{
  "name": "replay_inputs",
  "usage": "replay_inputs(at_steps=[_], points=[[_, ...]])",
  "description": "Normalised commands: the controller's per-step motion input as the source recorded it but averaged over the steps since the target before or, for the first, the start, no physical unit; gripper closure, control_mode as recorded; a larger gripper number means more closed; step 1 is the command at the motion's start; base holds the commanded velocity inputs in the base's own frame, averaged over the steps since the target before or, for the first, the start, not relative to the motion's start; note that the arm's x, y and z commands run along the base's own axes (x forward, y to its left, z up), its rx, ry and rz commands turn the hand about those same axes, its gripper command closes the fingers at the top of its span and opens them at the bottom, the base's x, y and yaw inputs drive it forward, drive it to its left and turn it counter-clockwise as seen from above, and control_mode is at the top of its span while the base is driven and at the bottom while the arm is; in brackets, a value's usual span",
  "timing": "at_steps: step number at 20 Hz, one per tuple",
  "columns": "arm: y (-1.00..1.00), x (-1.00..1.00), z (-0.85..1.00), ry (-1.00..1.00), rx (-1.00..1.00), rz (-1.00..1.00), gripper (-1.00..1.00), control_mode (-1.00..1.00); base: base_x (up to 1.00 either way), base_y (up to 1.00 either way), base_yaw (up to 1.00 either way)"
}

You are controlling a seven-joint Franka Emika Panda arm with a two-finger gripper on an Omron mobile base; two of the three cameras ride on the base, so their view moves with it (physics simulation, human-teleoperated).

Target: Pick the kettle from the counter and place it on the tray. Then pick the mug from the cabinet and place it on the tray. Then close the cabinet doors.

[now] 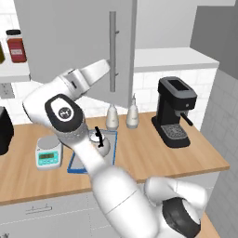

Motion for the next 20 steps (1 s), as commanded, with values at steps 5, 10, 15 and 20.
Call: replay_inputs(at_steps=[5, 10, 15, 20], points=[[-0.49, 0.48, 0.00, 0.43, 0.00, 0.10, 1.00, -1.00, 0.00, 0.00, 0.00], [-0.13, 0.59, -0.01, 0.50, 0.00, 0.24, 1.00, -1.00, 0.00, 0.00, 0.00], [0.00, 0.45, -0.21, 0.46, 0.00, 0.32, 1.00, -1.00, 0.00, 0.00, 0.00], [0.00, 0.40, -0.60, 0.15, 0.00, 0.28, 1.00, -1.00, 0.00, 0.00, 0.00]])
